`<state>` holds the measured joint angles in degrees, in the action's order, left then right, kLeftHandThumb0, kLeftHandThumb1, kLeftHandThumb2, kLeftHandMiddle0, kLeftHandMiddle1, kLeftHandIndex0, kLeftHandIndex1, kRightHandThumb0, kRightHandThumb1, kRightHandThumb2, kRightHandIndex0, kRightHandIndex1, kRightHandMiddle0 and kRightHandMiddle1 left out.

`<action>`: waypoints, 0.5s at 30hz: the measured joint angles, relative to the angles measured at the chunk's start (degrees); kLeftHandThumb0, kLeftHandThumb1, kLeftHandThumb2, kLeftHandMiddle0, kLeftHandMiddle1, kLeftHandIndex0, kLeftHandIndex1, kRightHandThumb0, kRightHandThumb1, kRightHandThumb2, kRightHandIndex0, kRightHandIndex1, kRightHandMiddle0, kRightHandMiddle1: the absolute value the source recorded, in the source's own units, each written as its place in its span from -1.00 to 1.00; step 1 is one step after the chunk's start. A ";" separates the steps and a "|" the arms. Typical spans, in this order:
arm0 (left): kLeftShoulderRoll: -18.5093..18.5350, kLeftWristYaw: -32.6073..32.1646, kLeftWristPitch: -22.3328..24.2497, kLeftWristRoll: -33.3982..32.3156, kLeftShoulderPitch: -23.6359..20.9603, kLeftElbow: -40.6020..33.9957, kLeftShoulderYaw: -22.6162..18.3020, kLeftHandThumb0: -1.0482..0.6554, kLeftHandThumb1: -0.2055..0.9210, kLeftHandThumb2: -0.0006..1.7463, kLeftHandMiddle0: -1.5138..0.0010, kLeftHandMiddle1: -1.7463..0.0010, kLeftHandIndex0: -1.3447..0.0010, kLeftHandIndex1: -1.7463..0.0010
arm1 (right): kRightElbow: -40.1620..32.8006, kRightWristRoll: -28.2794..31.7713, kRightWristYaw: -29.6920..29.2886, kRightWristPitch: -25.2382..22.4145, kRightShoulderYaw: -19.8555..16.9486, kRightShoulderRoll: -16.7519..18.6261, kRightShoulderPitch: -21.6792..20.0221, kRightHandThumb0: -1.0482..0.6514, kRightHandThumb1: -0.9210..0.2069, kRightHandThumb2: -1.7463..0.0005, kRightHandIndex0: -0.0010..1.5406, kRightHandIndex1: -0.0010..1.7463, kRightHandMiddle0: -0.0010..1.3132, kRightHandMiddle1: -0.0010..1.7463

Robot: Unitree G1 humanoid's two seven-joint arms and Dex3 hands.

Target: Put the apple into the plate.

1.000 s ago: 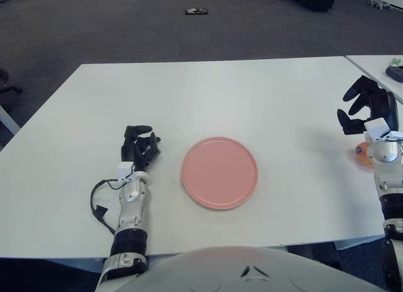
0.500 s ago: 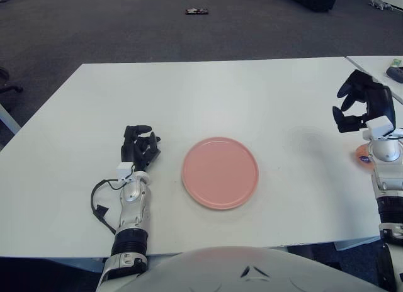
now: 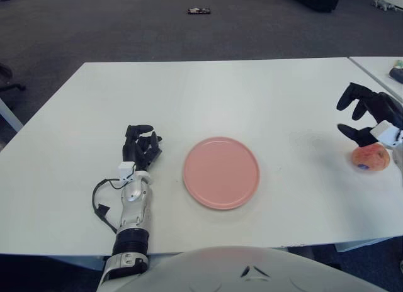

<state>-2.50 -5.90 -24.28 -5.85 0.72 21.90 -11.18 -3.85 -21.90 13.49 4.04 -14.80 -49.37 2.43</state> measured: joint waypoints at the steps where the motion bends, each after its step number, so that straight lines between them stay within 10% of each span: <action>1: 0.02 -0.03 0.05 0.00 0.09 -0.06 -0.05 -0.20 0.71 -0.13 0.35 -0.72 0.57 -1.00 | -0.88 -1.35 0.54 -1.24 -0.37 -0.84 0.98 -0.67 -0.16 0.01 -0.98 -0.74 -0.99 -0.54; 5: -0.18 -0.24 1.23 0.31 0.42 -0.57 0.06 -0.20 0.70 -0.12 0.34 -0.72 0.56 -1.00 | -7.39 -9.27 2.65 -8.66 -1.67 -2.11 7.85 -0.91 -0.41 0.34 -1.00 -0.99 -1.00 -0.99; 15: -0.03 -0.14 0.20 0.32 0.07 0.32 0.06 -0.20 0.70 -0.13 0.36 -0.72 0.56 -1.00 | -20.13 -24.27 10.43 -24.13 -1.67 -1.69 12.36 -0.91 -0.43 0.53 -1.00 -1.00 -1.00 -1.00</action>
<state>-2.53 -6.04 -24.09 -5.53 0.79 22.22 -11.11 -23.99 -46.17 23.91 -20.09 -16.48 -51.06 14.79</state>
